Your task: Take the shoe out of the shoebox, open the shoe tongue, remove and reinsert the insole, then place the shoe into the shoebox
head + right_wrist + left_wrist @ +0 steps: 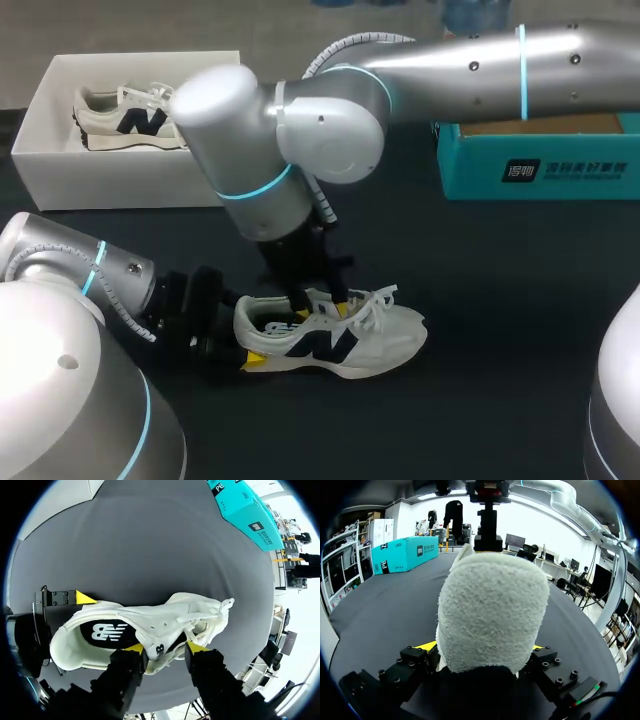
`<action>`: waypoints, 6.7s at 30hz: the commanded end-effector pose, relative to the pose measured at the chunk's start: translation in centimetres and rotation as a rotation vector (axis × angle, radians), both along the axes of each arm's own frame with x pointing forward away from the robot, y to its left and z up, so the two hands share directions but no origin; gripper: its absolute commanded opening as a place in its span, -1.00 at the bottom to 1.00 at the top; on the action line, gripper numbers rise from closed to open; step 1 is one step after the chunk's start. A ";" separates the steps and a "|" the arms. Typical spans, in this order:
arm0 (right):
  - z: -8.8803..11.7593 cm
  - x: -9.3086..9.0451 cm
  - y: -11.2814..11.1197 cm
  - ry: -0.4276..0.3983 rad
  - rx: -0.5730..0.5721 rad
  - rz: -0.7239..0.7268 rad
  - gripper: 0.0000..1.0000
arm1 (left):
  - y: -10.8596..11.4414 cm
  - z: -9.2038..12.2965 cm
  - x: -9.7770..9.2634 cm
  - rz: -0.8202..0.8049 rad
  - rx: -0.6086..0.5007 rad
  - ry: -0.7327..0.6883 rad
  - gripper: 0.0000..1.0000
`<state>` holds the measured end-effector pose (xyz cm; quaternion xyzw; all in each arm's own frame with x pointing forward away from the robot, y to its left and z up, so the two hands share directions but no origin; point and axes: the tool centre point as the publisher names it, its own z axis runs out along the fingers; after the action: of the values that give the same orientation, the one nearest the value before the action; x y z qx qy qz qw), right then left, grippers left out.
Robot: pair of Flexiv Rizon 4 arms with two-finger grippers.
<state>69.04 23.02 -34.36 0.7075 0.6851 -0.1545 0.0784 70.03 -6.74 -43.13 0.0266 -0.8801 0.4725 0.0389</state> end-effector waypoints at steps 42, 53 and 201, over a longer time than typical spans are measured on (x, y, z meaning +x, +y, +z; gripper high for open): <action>2.0 0.3 -9.7 -0.056 0.150 -0.246 -1.00 | -0.1 -0.7 0.1 -0.001 0.007 0.000 -1.00; -0.4 -0.3 -11.6 -0.042 0.145 -0.286 -1.00 | -0.1 -0.7 0.1 -0.001 0.007 0.000 -1.00; 1.9 0.7 4.4 0.062 0.427 1.420 -1.00 | -0.1 -0.7 0.1 -0.001 0.007 0.000 -1.00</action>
<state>70.05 27.50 -31.72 0.0889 0.9949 0.0470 0.0006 70.04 -6.73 -43.15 0.0265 -0.8801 0.4724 0.0389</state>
